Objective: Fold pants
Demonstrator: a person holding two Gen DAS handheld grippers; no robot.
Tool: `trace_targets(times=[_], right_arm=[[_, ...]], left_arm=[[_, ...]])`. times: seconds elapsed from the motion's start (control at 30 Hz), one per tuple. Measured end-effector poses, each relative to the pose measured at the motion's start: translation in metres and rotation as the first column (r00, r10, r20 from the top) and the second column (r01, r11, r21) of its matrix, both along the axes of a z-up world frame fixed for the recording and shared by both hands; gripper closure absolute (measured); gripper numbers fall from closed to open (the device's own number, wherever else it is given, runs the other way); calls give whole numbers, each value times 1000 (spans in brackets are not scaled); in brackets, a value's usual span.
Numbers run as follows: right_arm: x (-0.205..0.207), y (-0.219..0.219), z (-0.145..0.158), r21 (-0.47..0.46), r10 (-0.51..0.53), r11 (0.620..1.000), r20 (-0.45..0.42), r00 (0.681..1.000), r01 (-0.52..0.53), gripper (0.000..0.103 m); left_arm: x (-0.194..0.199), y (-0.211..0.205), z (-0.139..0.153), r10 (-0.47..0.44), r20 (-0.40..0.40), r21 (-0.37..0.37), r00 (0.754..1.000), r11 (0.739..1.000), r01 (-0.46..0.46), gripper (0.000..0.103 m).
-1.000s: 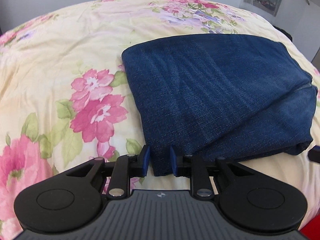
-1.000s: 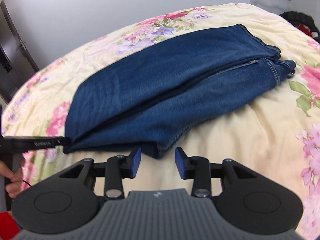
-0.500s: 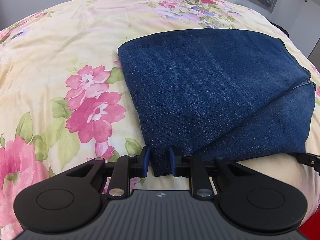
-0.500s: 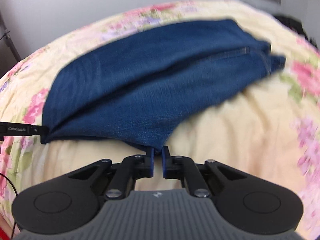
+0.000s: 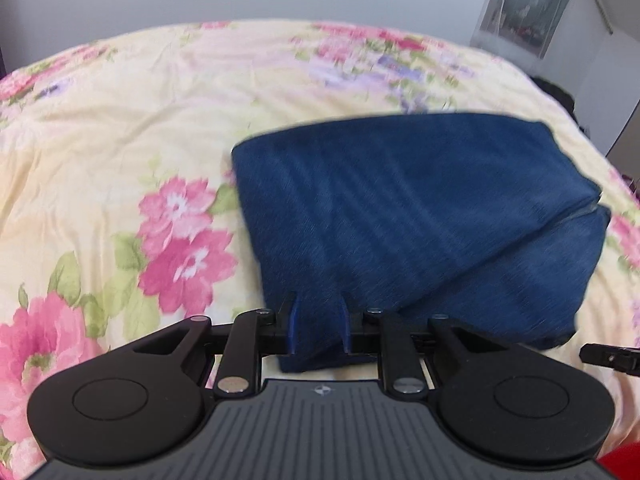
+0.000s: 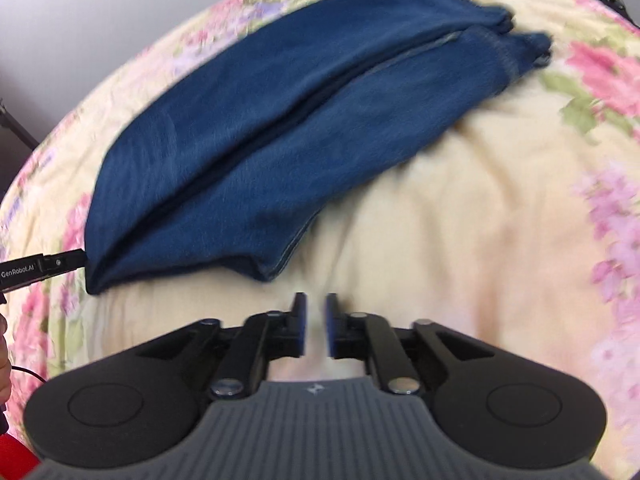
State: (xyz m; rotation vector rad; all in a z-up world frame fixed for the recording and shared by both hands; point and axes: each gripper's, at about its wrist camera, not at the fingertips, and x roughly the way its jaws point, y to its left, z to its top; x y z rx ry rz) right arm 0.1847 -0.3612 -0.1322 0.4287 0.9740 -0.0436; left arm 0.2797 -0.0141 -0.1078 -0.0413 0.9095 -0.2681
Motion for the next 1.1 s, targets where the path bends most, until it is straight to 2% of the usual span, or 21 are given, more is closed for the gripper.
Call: trace_targets(times=[0.07, 0.13, 0.2, 0.3, 0.37, 0.47, 0.53, 0.67, 0.77, 0.9, 1.0, 1.1], right_arm=[[-5, -28, 13, 35, -50, 998, 53, 997, 48, 59], [-3, -54, 24, 18, -101, 995, 95, 990, 100, 55], [2, -79, 33, -15, -140, 990, 129, 982, 143, 41], [14, -122, 42, 22, -201, 979, 169, 965, 200, 33], [23, -147, 44, 50, -242, 970, 179, 954, 237, 29], [43, -174, 42, 57, -300, 954, 187, 935, 295, 27], [52, -191, 34, 125, -354, 934, 174, 919, 336, 27], [67, -216, 3, 326, -460, 853, 102, 882, 407, 27], [78, -227, -17, 398, -509, 798, 44, 860, 452, 27], [97, -239, -37, 492, -536, 735, 1, 844, 466, 26], [112, -242, -47, 516, -534, 719, -20, 845, 466, 27], [128, -241, -54, 515, -518, 727, -23, 855, 454, 32]], left_arm=[[4, -10, 10, -5, 22, -21, 1000, 1000, 5, 80], [12, -22, 15, 6, 35, -33, 999, 999, -5, 80], [19, -35, 19, 35, 38, -54, 999, 998, -33, 80], [23, -53, 22, 59, 61, -103, 996, 993, -52, 80], [30, -66, 19, 69, 42, -131, 997, 989, -62, 80], [42, -82, 13, 72, 28, -132, 997, 989, -68, 80], [50, -92, 10, 66, 29, -129, 997, 990, -62, 80], [65, -113, 5, 42, 34, -143, 999, 989, -37, 80], [72, -126, 0, 17, 50, -143, 999, 990, -10, 80], [87, -136, -11, 7, 34, -139, 999, 990, -2, 80], [99, -141, -17, 10, 21, -137, 1000, 991, -7, 80], [112, -146, -19, 7, 25, -146, 1000, 989, -3, 80]])
